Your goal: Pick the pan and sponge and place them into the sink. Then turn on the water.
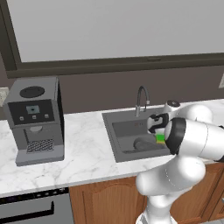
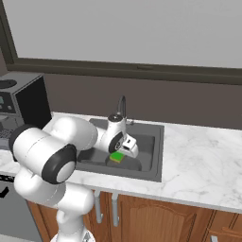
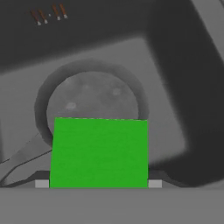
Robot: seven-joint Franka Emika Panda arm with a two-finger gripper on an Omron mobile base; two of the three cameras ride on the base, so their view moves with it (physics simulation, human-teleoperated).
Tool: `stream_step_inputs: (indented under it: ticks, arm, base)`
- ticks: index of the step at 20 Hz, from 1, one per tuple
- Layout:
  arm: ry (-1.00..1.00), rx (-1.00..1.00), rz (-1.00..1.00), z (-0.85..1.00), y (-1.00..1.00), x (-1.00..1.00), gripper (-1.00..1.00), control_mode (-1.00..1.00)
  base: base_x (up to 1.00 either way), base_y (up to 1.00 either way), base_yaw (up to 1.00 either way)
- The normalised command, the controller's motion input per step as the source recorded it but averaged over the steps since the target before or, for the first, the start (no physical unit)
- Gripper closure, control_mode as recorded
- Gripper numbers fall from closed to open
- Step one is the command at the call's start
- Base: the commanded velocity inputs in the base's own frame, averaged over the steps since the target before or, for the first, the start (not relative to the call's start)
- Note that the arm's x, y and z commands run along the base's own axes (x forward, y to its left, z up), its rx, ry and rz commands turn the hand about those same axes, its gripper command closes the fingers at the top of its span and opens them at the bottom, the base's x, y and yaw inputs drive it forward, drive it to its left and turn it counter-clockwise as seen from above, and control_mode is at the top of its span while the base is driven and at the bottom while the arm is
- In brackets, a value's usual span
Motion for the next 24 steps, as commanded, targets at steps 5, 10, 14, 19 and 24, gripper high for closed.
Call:
stream_step_inputs:
  ticks: [5,10,14,19,24]
  arm:
    - [-0.02,0.00,0.05,-0.11,0.06,0.01,1.00,-1.00]
    - [-0.03,0.00,0.05,-0.09,0.07,0.01,1.00,-1.00]
    - [-0.03,0.00,0.05,-0.10,0.06,0.03,1.00,-1.00]
    - [-0.03,0.00,0.05,-0.11,0.05,0.05,1.00,-1.00]
    - [-0.03,0.00,0.05,-0.11,0.03,0.08,1.00,-1.00]
  base:
    - [0.00,0.00,0.00]
    - [0.00,0.00,0.00]
    - [0.00,0.00,0.00]
    - [0.00,0.00,0.00]
    - [0.00,0.00,0.00]
